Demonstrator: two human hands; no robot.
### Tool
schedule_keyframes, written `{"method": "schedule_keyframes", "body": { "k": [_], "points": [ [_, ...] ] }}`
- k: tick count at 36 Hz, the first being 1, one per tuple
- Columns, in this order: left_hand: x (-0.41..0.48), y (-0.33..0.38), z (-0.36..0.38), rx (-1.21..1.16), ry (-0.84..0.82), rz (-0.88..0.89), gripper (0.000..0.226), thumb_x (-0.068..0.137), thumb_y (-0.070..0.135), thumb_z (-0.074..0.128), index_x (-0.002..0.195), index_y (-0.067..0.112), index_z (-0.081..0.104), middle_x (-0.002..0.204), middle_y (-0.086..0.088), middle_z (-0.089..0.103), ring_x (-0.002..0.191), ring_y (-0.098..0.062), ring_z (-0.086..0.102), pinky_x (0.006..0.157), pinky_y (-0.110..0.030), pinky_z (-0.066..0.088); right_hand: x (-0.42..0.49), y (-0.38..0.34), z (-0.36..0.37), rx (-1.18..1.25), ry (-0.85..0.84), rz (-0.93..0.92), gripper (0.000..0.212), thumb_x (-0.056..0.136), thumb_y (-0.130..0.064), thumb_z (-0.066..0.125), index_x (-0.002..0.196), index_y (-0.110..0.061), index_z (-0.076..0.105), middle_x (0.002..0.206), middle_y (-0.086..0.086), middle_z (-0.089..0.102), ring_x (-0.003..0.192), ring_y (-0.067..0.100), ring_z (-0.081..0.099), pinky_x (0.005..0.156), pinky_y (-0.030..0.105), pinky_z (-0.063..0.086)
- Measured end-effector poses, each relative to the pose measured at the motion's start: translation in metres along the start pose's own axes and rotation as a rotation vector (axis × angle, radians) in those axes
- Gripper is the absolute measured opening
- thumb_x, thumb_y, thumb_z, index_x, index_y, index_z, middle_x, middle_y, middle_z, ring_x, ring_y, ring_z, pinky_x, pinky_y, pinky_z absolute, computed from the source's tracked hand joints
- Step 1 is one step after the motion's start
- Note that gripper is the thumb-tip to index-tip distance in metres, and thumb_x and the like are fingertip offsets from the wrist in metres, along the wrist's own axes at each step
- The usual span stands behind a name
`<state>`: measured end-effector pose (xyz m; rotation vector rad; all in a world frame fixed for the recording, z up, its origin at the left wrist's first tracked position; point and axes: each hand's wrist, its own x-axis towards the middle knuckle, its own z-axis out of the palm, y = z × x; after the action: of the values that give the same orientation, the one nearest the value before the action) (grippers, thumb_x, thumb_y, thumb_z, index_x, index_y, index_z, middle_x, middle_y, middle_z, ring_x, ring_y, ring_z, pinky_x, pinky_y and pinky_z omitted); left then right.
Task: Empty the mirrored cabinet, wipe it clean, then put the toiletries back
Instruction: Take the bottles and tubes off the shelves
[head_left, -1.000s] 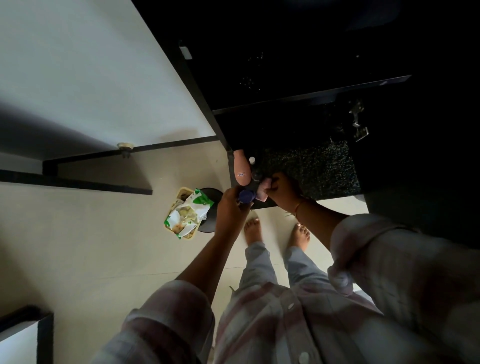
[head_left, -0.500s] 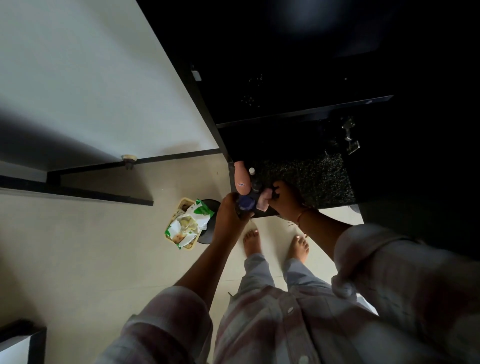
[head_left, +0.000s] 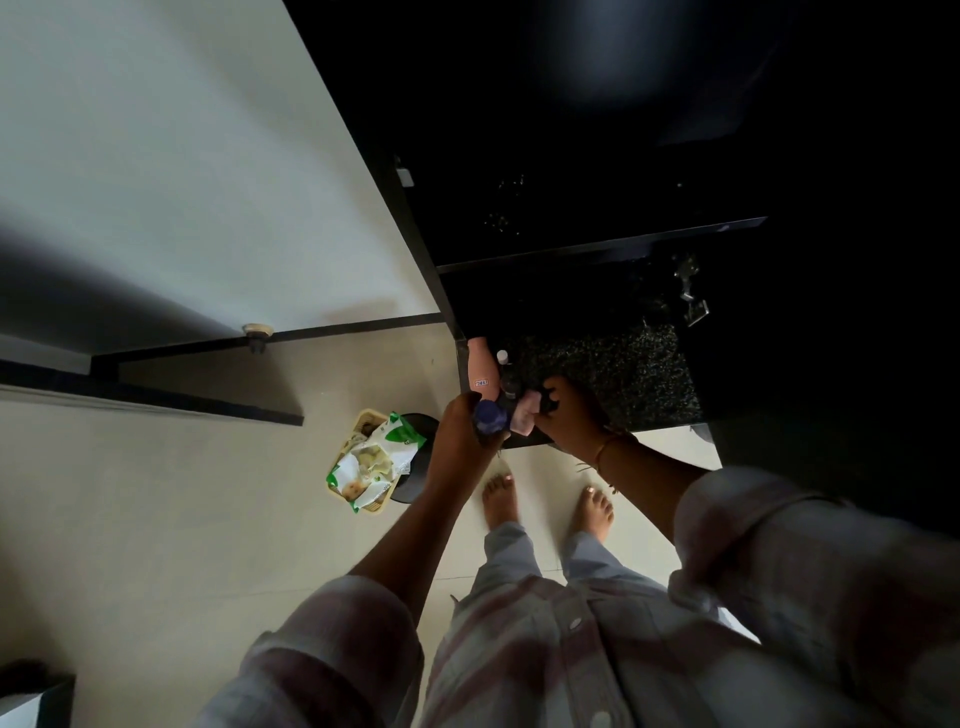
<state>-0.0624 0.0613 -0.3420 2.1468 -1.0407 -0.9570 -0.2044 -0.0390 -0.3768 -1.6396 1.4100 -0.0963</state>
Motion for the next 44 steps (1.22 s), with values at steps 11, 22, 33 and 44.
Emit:
{"method": "schedule_keyframes", "body": {
  "k": [11, 22, 33, 44],
  "points": [
    [-0.039, 0.054, -0.046, 0.188, 0.002, 0.173, 0.107, 0.064, 0.043, 0.087, 0.148, 0.013, 0.027, 0.154, -0.011, 0.027, 0.143, -0.026, 0.023, 0.113, -0.035, 0.026, -0.032, -0.044, -0.041, -0.196, 0.281, -0.103, 0.061, 0.075, -0.047, 0.074, 0.124, -0.017, 0.054, 0.125, 0.014, 0.055, 0.11, 0.034, 0.056, 0.086, 0.041, 0.05],
    [-0.037, 0.159, -0.119, 0.187, 0.359, 0.672, 0.086, 0.077, 0.048, 0.075, 0.145, 0.012, 0.035, 0.155, -0.001, 0.023, 0.143, -0.012, 0.022, 0.115, -0.03, 0.029, -0.092, -0.161, -0.149, -0.101, 0.697, -0.658, 0.035, 0.085, -0.046, 0.056, 0.11, -0.021, 0.058, 0.111, -0.001, 0.058, 0.099, 0.02, 0.06, 0.076, 0.031, 0.053],
    [-0.026, 0.281, -0.177, 0.21, 0.674, 0.968, 0.065, 0.086, 0.025, 0.07, 0.139, 0.004, 0.04, 0.148, -0.007, 0.03, 0.14, -0.02, 0.031, 0.115, -0.039, 0.032, -0.127, -0.264, -0.236, -0.126, 1.026, -0.902, 0.036, 0.085, -0.039, 0.064, 0.113, -0.018, 0.059, 0.116, 0.0, 0.056, 0.107, 0.018, 0.052, 0.083, 0.024, 0.044],
    [0.01, 0.346, -0.205, 0.552, 0.627, 0.699, 0.056, 0.101, 0.03, 0.037, 0.149, 0.003, 0.028, 0.156, -0.017, 0.024, 0.146, -0.03, 0.017, 0.119, -0.037, 0.016, -0.119, -0.3, -0.281, -0.275, 1.069, -0.837, 0.037, 0.082, -0.039, 0.061, 0.113, -0.017, 0.059, 0.116, 0.005, 0.055, 0.103, 0.026, 0.053, 0.088, 0.038, 0.048]
  ]
}}
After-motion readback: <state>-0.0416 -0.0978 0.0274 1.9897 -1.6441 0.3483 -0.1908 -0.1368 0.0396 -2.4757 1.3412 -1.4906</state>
